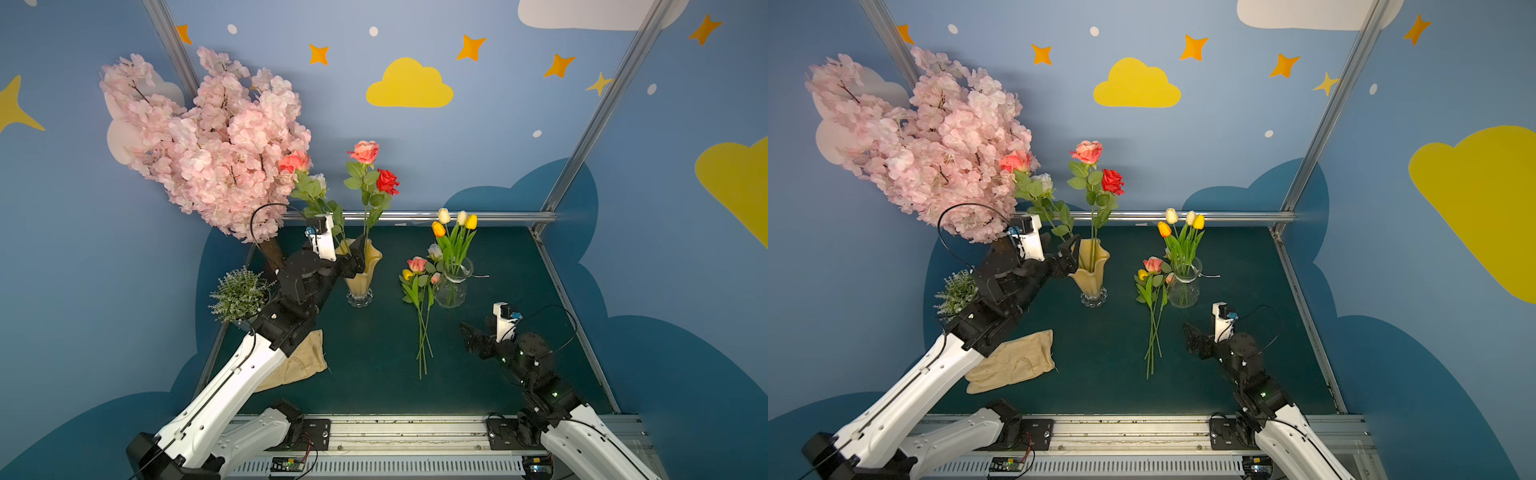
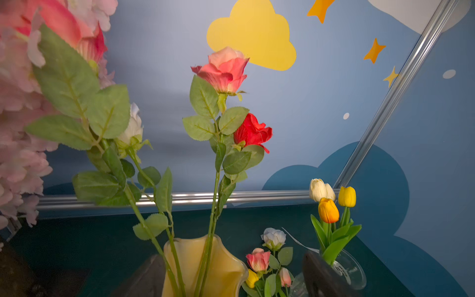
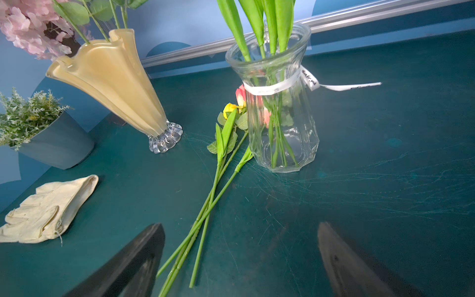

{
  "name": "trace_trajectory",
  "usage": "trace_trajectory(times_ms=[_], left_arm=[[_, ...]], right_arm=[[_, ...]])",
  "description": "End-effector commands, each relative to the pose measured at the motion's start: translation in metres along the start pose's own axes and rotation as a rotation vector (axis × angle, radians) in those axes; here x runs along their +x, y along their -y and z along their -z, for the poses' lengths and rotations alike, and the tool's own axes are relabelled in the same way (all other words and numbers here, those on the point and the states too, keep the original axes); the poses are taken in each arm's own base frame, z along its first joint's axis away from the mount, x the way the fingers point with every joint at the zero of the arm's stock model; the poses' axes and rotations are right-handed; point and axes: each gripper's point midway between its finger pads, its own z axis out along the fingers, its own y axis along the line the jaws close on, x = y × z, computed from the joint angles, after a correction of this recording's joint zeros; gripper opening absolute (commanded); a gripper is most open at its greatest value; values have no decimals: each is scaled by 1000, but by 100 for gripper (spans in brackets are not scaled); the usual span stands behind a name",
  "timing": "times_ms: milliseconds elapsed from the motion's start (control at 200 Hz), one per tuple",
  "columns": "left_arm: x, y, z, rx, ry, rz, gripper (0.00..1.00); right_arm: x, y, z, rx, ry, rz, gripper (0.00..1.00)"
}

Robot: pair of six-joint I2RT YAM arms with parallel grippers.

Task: Arrange the flowers in different vases according to their variety
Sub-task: Insert the flower into the vase, then pick up the flower at the center of the board.

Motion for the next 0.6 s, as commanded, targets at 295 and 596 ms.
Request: trace_trajectory(times_ms=[295,596], left_arm=[[117,2,28,78,-217,125,100],[186,-23,31,32,-231,64,100]], right_arm=[[0,-20,-16,-84,-77,7,91],[14,-39,-33,-94,-181,58,78]])
